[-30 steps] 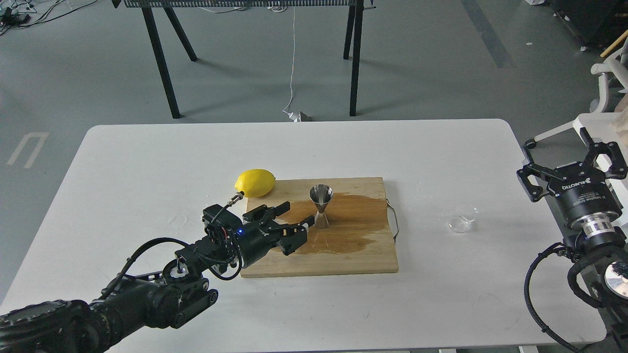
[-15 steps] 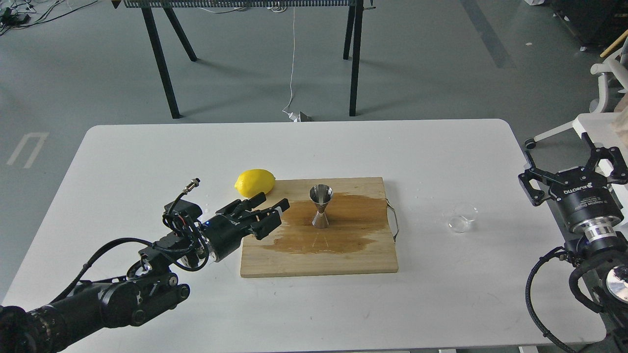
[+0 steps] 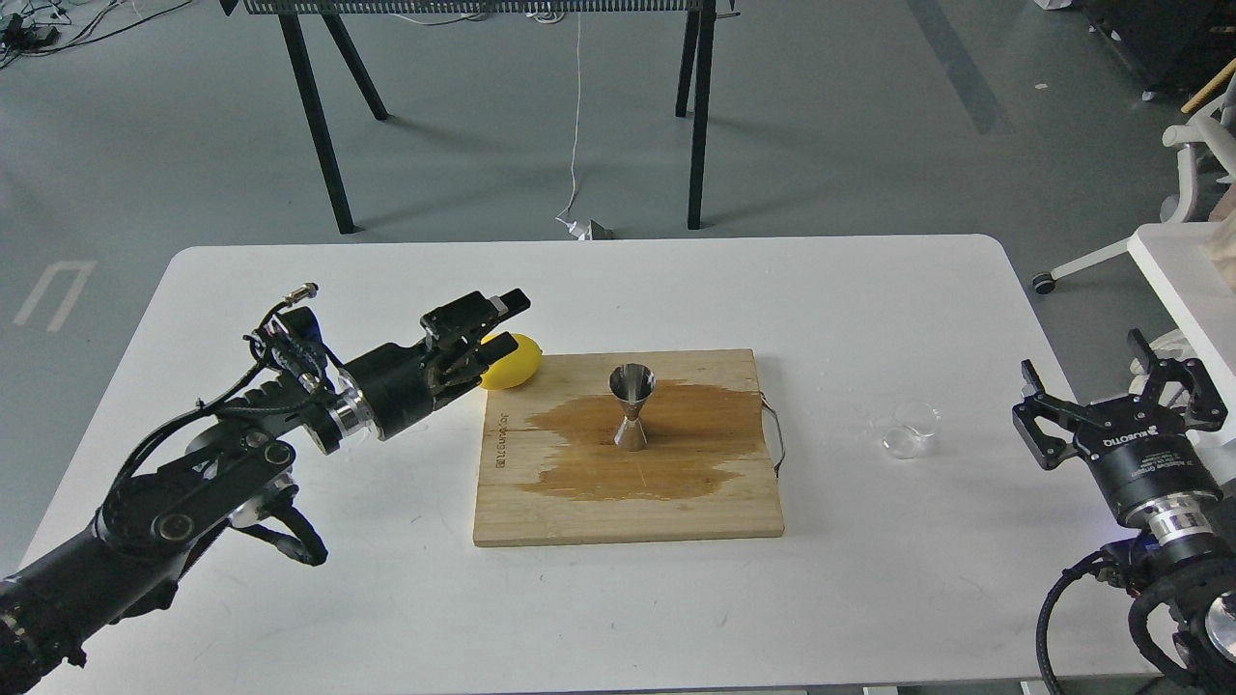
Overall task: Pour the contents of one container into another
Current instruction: 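Pull the left gripper back away from the jigger, then move the right gripper toward the small clear glass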
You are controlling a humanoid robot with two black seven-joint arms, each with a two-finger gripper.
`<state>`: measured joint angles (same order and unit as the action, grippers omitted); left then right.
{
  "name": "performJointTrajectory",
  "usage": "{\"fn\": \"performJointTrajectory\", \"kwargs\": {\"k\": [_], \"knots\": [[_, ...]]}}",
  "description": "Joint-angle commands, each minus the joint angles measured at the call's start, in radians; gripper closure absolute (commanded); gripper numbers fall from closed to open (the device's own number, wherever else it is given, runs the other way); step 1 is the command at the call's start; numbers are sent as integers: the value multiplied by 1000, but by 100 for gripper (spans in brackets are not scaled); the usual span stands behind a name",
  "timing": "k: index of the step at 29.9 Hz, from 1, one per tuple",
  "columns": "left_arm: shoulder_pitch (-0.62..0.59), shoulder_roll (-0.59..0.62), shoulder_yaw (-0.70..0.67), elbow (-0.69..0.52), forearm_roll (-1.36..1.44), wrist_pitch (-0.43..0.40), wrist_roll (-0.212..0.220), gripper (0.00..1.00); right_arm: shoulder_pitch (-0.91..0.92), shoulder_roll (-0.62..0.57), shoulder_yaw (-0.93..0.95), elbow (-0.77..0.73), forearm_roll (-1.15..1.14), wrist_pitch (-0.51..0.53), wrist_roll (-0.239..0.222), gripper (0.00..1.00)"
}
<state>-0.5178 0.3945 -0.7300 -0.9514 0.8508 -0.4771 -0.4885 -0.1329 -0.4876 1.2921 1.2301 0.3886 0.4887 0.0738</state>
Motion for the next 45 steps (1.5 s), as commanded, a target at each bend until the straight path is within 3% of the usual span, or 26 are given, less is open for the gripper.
{"fn": "performJointTrajectory", "kwargs": {"k": [1, 4, 10, 21, 31, 37, 42, 45], "knots": [[-4, 1, -9, 14, -186, -12, 0, 16, -68, -5, -4, 61, 38, 0, 0, 1], [-8, 3, -16, 14, -294, -12, 0, 15, -86, -5, -8, 98, 56, 0, -2, 1], [-7, 4, -23, 14, -507, -12, 0, 15, -80, 11, -13, 127, 85, -203, -3, 1], [1, -2, -20, 19, -512, -12, 0, 14, -5, 103, -23, 152, 128, -574, -16, 1], [2, -3, -16, 23, -512, -12, 0, 14, 107, 169, -27, 152, 127, -834, -34, 1], [4, -5, -12, 40, -512, -12, 0, 14, 170, 173, -25, 137, 127, -943, -68, 1], [4, -5, -12, 40, -512, -12, 0, 13, 191, 192, -22, 126, 125, -964, -74, 1], [7, -6, -11, 40, -512, -12, 0, 13, 229, 193, -22, 97, 125, -977, -100, 1]]}}
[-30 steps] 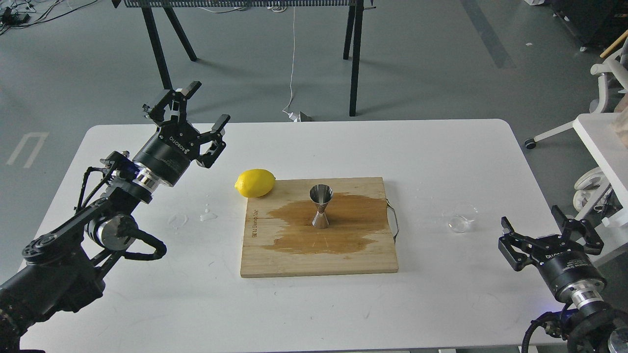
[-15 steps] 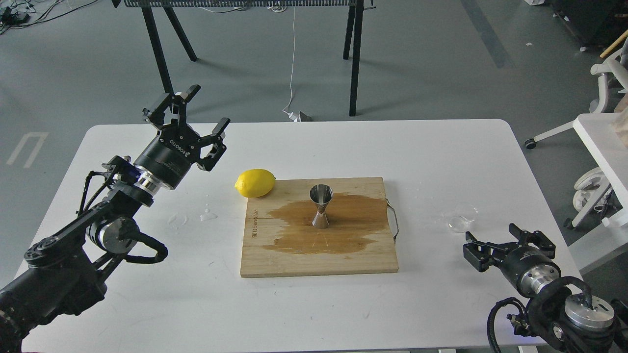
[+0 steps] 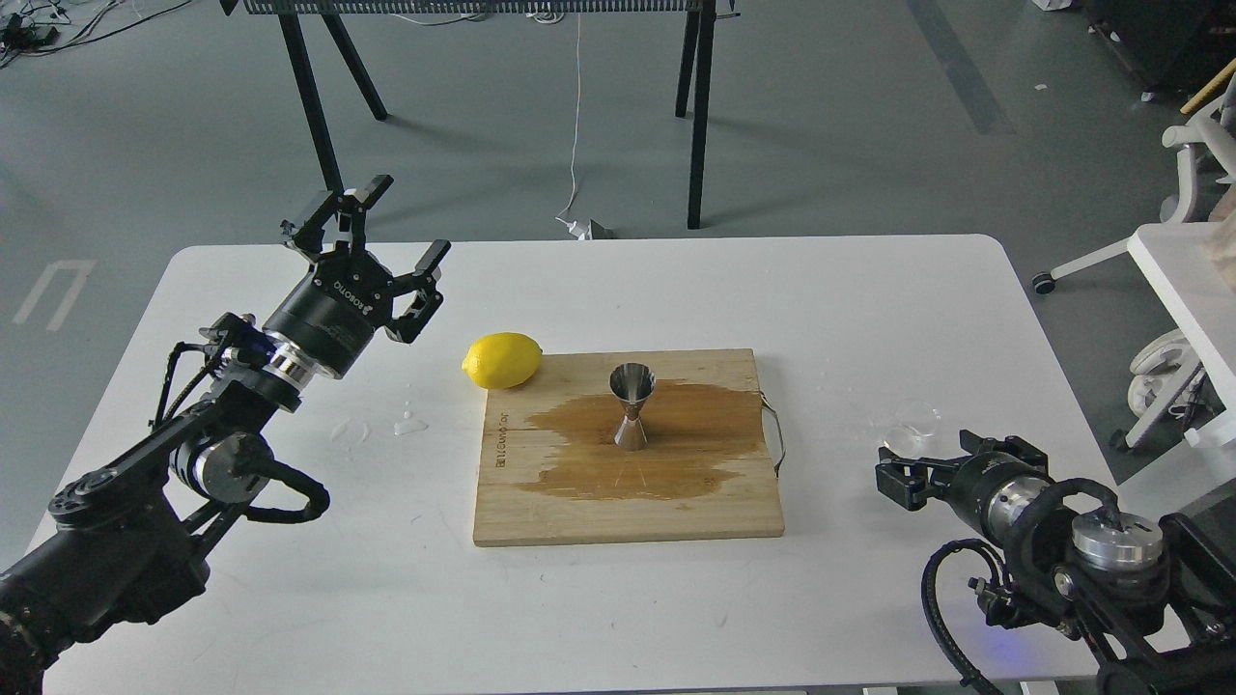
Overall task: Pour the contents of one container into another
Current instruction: 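Move the right gripper toward the small clear glass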
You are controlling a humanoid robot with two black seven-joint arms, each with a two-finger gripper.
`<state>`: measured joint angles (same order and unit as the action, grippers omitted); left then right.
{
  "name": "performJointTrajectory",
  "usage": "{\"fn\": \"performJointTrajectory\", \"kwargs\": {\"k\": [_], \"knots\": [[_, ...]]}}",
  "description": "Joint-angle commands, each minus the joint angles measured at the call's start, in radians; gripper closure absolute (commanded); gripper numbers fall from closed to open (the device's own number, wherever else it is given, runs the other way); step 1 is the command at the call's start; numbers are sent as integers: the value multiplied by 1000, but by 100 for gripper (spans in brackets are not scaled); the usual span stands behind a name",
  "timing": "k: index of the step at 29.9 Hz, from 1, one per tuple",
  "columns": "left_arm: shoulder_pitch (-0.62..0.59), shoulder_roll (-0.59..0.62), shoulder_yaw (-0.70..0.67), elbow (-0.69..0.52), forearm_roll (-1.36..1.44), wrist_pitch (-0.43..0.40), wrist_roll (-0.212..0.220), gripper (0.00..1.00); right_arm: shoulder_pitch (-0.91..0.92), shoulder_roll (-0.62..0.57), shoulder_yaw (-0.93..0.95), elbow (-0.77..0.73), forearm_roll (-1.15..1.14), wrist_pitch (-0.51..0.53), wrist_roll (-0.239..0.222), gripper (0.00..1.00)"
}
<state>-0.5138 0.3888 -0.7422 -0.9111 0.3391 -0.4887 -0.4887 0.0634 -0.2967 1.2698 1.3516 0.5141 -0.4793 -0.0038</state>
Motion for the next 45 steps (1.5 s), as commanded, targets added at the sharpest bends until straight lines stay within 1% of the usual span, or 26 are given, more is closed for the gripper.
{"fn": "performJointTrajectory", "kwargs": {"k": [1, 3, 12, 14, 20, 26, 29, 32, 34, 39, 43, 45], "knots": [[8, -1, 1, 1, 1, 0, 0, 13, 44, 2, -1, -38, 0, -9, -30, 1], [12, -1, 1, 1, 1, 0, 0, 13, 64, 8, -1, -68, 0, -9, -38, 1], [14, -1, 1, 18, 1, 0, 0, 13, 113, 14, -4, -152, -2, -9, -42, 2], [14, -1, 1, 21, 1, 0, 0, 13, 122, 22, -3, -173, -2, -9, -51, 3], [14, -7, 3, 26, 3, 0, 0, 13, 151, 37, -7, -221, -5, -9, -56, 7], [14, -7, 3, 26, 3, 0, 0, 13, 159, 50, -9, -226, -9, -9, -56, 10], [14, -8, 3, 29, 3, 0, 0, 13, 159, 51, -10, -230, -11, -9, -55, 14], [14, -8, 3, 31, 3, 0, 0, 13, 159, 51, -10, -230, -11, -9, -55, 15], [14, -8, 3, 40, 3, 0, 0, 13, 159, 50, -10, -230, -11, -9, -55, 17], [14, -8, 3, 40, 3, 0, 0, 13, 157, 50, -10, -230, -12, -9, -53, 18], [14, -8, 3, 40, 3, 0, 0, 13, 157, 51, -10, -227, -12, -9, -51, 25], [14, -8, 3, 40, 3, 0, 0, 13, 157, 51, -10, -227, -12, -9, -51, 27]]}}
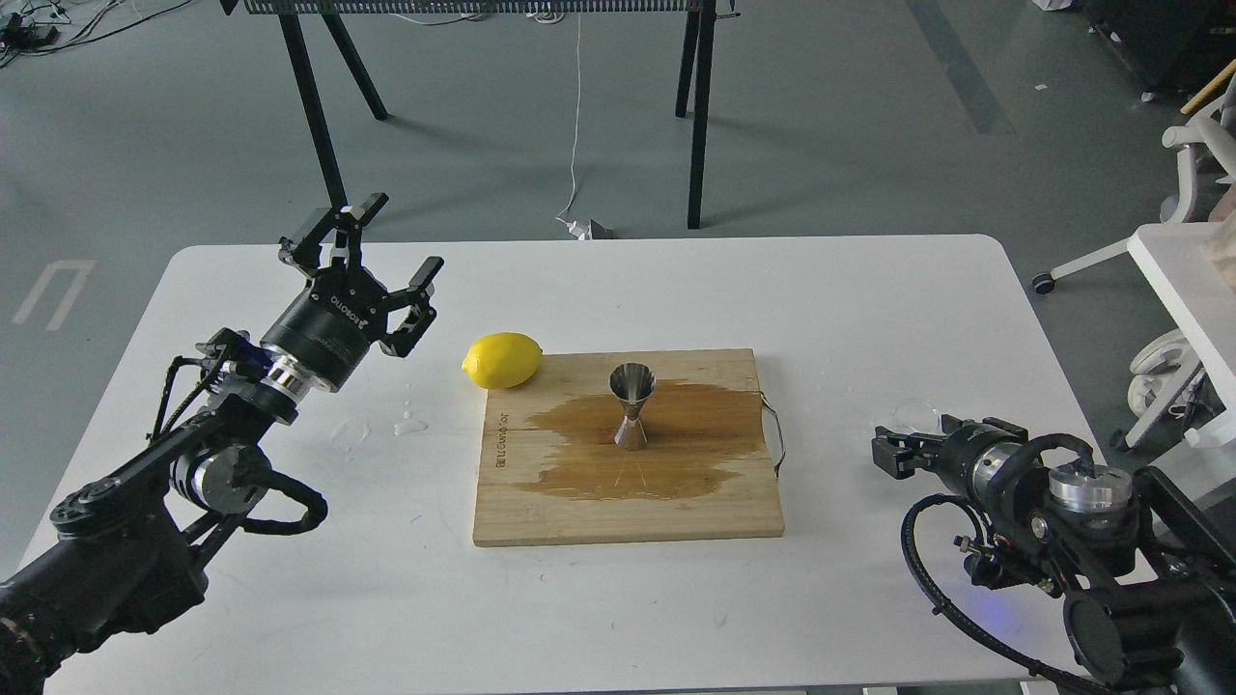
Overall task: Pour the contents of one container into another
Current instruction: 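Move the right gripper toward the small clear glass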
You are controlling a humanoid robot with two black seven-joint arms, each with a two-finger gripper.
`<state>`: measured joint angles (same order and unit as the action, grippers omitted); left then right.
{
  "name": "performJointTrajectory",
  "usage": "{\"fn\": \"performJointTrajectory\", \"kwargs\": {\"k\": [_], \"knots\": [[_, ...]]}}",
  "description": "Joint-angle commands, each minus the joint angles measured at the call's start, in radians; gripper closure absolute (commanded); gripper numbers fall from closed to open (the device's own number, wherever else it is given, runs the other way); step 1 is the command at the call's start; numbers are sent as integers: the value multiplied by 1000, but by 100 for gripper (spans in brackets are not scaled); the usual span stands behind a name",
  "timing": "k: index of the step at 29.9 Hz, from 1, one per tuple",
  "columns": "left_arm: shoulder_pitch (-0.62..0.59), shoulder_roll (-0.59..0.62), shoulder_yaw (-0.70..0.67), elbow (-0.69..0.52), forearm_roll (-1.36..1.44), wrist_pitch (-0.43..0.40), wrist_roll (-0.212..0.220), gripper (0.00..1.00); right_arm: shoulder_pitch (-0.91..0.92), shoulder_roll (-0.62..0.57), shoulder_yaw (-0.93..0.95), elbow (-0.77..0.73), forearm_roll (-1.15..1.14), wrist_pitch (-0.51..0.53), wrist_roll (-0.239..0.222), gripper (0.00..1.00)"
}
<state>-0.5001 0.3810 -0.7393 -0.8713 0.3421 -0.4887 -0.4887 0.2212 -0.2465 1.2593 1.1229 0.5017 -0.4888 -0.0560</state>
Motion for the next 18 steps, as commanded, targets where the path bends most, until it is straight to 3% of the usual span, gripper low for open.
{"fn": "performJointTrajectory", "kwargs": {"k": [1, 8, 18], "knots": [[0, -1, 0, 0, 0, 0, 0, 13, 0, 1, 0, 1, 0, 0, 2, 28], [0, -1, 0, 2, 3, 0, 0, 13, 0, 1, -1, 3, -2, 0, 5, 48], [0, 1, 0, 2, 5, 0, 0, 13, -5, 9, -3, 8, -28, 0, 5, 57]]}}
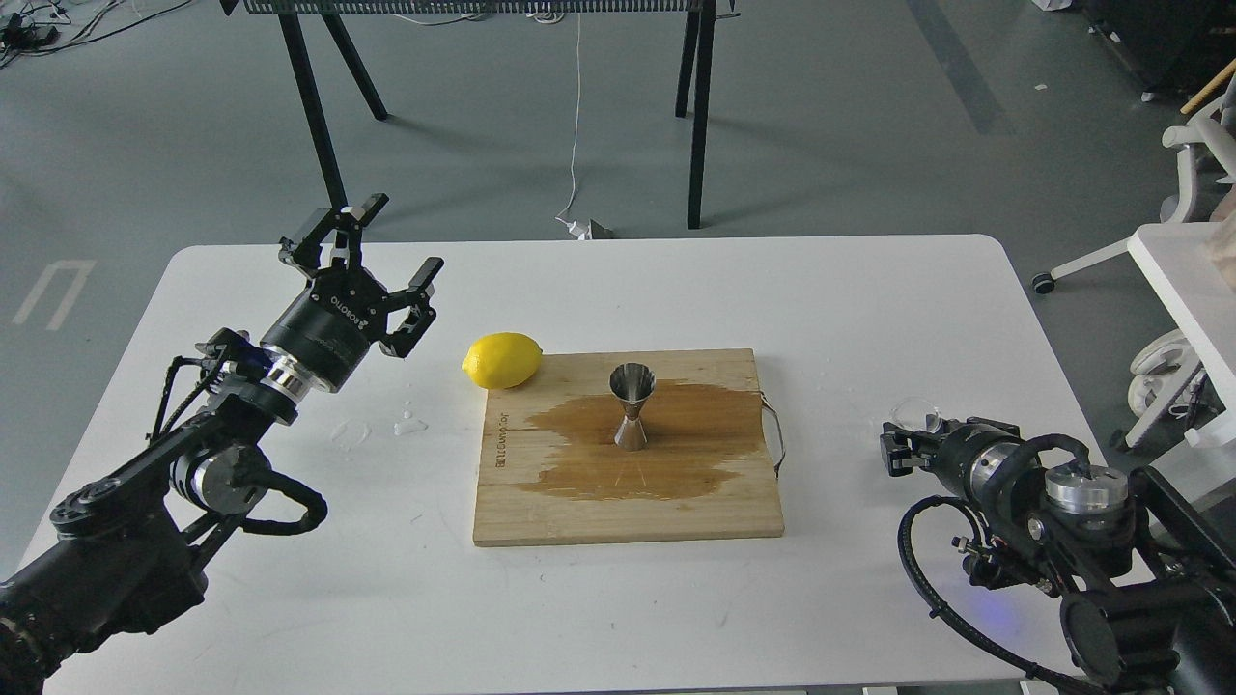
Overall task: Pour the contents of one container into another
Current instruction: 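Move the right gripper toward the small clear glass, then grasp the clear glass with the right gripper and lift it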
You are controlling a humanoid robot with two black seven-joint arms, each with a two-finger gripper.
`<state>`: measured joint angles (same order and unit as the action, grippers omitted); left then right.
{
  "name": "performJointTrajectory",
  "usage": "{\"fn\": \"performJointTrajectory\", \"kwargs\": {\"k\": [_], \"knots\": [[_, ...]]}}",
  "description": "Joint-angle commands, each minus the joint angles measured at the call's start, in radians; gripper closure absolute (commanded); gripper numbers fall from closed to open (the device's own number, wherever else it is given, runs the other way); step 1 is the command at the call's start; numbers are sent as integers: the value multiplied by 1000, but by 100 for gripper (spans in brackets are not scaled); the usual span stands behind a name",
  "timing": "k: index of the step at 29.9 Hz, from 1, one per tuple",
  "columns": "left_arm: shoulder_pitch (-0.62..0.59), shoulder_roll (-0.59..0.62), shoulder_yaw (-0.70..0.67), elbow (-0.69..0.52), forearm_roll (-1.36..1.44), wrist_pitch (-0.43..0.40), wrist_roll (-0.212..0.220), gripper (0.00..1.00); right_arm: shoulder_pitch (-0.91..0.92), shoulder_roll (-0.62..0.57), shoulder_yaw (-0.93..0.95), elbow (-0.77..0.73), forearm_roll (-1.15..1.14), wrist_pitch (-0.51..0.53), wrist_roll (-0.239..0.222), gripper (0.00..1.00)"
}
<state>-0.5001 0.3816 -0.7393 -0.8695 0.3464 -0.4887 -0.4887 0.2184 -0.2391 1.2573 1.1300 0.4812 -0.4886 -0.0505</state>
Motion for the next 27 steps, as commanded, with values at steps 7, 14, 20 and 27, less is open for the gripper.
{"fn": "performJointTrajectory", "kwargs": {"k": [7, 14, 20, 27], "knots": [[0, 0, 0, 14, 0, 0, 0, 13, -1, 4, -33, 10, -7, 0, 6, 59], [0, -1, 0, 12, 0, 0, 0, 13, 1, -5, -76, 106, -44, 0, 17, 59], [0, -3, 1, 12, 0, 0, 0, 13, 6, -3, -84, 243, -176, 0, 17, 60], [-2, -13, 3, 12, 2, 0, 0, 13, 111, 4, -203, 306, -332, 0, 11, 60]]}}
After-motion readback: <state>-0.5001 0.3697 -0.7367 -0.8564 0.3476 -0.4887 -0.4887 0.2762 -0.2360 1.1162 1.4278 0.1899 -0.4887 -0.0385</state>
